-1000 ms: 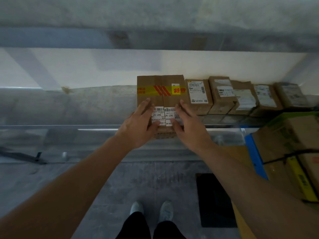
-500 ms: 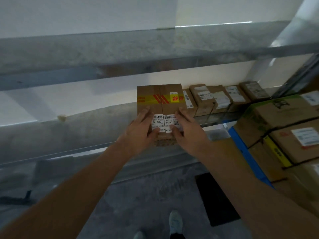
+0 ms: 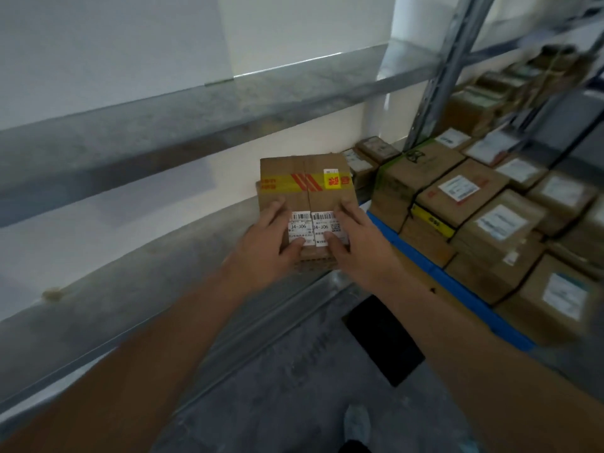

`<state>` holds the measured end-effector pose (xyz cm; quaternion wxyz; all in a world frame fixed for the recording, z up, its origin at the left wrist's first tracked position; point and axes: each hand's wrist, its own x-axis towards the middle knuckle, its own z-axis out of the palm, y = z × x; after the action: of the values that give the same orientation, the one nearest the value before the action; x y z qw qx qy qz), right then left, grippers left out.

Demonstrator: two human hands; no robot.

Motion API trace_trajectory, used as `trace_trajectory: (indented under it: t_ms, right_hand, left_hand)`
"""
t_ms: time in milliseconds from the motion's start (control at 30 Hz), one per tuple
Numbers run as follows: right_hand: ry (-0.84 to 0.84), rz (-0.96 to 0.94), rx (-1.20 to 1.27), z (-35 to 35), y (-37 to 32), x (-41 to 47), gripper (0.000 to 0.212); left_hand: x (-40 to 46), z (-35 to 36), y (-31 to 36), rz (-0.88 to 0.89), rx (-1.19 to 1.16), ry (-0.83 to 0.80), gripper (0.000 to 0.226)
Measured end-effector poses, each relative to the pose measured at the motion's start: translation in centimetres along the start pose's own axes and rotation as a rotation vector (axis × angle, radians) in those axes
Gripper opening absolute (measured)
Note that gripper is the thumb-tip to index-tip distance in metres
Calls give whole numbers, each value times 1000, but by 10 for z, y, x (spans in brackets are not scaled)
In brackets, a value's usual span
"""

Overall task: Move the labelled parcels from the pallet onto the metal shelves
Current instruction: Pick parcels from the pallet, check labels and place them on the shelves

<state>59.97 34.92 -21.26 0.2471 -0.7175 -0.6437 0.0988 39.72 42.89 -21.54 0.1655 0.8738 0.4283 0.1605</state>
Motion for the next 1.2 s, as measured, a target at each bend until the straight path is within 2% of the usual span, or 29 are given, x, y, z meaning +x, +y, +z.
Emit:
trace_trajectory:
  t_ms: [467,867,1200]
  right_hand:
    - [173,248,-50,-86,74,-74,63]
    - [263,361,-81,-156,181,-142,61]
    - [352,459,-68,-184,252,-180,59]
  left_hand:
    - [41,28,127,284,-45,-64,73]
    - [68,96,260,379,-145,-114,72]
    - [96,147,336,451,-201,-195,73]
